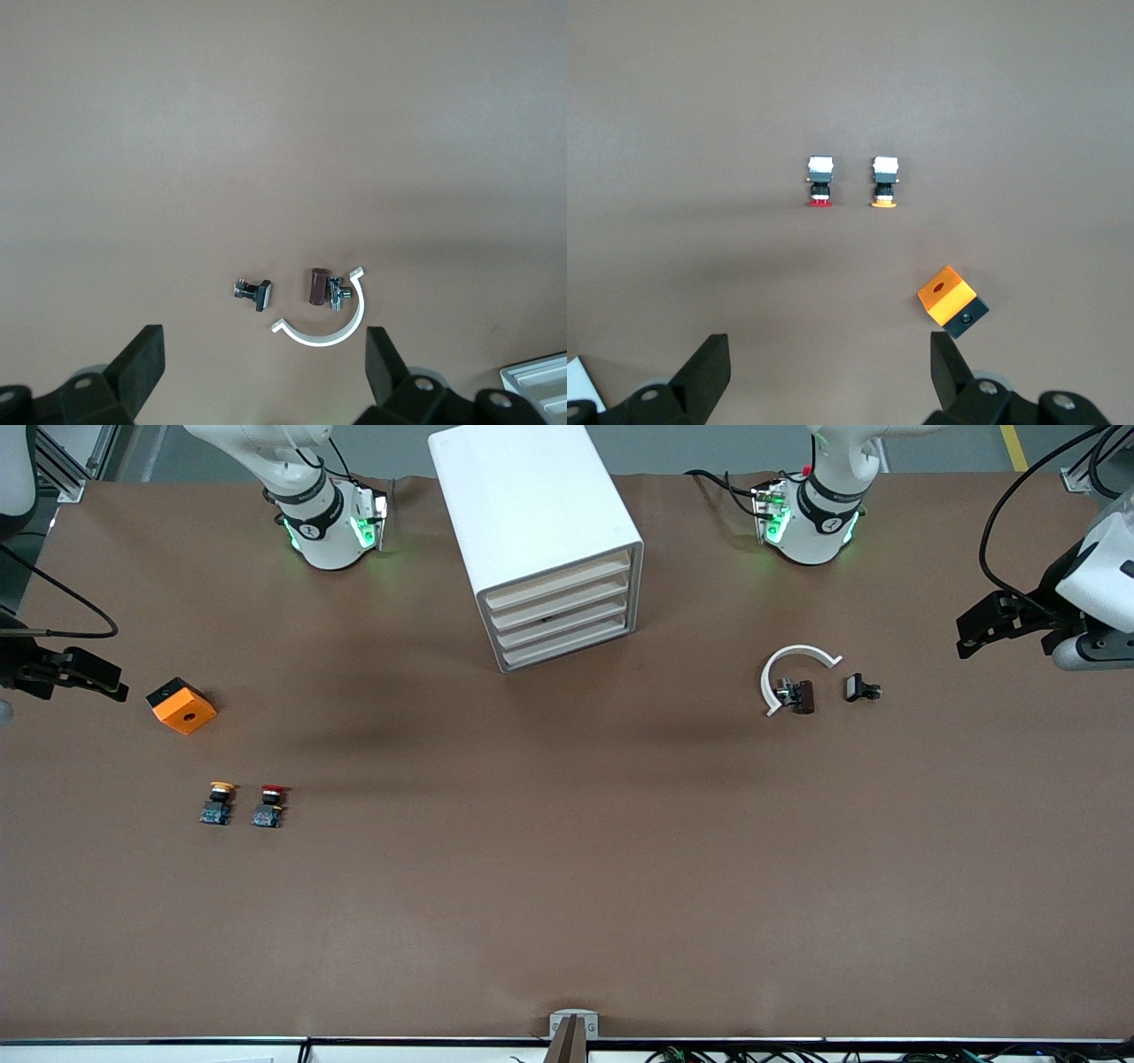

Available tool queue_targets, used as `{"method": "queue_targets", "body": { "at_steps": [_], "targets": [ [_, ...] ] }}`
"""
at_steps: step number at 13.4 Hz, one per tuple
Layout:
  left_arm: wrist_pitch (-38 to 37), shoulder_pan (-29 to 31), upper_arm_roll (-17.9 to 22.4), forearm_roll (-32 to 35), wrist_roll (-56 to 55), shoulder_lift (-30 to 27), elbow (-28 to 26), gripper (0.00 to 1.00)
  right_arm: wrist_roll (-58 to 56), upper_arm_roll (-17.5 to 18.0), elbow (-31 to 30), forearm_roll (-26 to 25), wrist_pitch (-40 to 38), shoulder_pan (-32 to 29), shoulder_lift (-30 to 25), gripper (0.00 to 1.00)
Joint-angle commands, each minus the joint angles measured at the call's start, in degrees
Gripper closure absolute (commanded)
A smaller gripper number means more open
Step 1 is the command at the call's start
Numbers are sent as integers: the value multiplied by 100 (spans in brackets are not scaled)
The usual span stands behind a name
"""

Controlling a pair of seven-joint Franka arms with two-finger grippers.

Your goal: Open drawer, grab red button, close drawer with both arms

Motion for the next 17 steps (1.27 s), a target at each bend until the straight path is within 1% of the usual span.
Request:
{"method": "queue_targets", "body": {
  "at_steps": [1,4,6,7,13,17],
  "targets": [
    [-52,27,24,-51,163,-104,-21,0,-26,49,392,57,-447,-38,52,0],
    [-52,18,15,-51,92,-69,101,0,-8,49,681,31,-562,23,61,0],
    [-52,-8,6,-51,93,-34,154,0,-52,23,1093,84,-1017,-21,61,0],
    [-52,-17,6,-51,75,27,242,0,-87,23,1209,49,-1089,-12,61,0],
    [-123,0,6,-25,84,54,304,0,1,23,1175,110,-1178,5,-44,0],
    [-228,0,-11,-69,66,54,313,0,71,14,1166,119,-1774,-91,-97,0]
  ]
}}
